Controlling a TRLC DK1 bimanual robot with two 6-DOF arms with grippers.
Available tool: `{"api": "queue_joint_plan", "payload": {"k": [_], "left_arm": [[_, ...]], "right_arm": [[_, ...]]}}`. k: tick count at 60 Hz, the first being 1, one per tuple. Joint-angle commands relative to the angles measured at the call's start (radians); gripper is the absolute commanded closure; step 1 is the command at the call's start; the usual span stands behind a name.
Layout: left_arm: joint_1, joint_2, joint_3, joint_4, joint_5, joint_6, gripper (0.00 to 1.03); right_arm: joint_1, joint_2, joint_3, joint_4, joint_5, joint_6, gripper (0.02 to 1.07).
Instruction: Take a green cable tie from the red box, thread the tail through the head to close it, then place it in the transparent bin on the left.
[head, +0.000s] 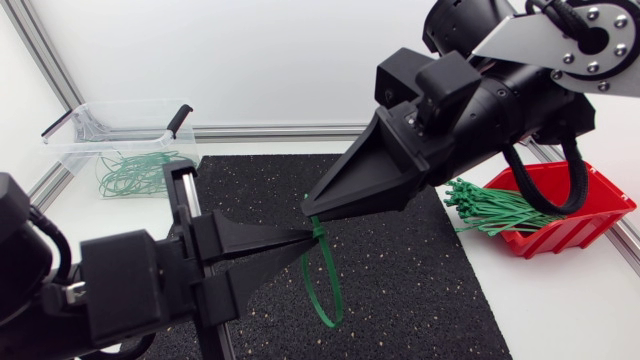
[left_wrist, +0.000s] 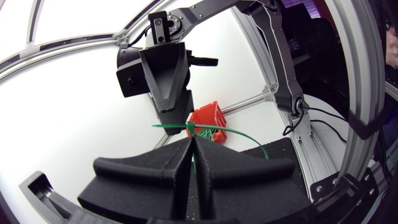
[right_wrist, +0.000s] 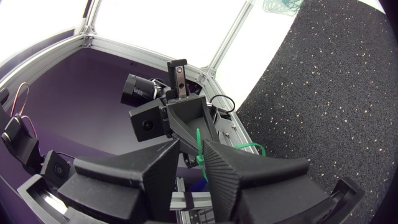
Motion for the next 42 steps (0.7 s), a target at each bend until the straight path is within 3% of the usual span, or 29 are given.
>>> {"api": "queue_joint_plan", "payload": {"k": [1, 7, 26, 42], "left_arm": [[-0.006, 0.008, 0.02, 0.02, -0.011, 0.021, 0.99], [-0.006, 0.008, 0.02, 0.018, -0.012, 0.021, 0.99], [-0.023, 0.003, 0.014, 0.017, -0.02, 0.006, 0.99], [-0.12, 0.005, 0.001, 0.011, -0.072, 0.009, 0.99]], "right_arm": [[0.004, 0.013, 0.015, -0.014, -0.005, -0.028, 0.89], [-0.001, 0.015, 0.018, -0.012, -0.005, -0.038, 1.01], [-0.019, 0.019, 0.058, -0.012, -0.005, -0.03, 1.01], [-0.033, 0.116, 0.173, 0.001, -0.005, 0.005, 1.02]]}}
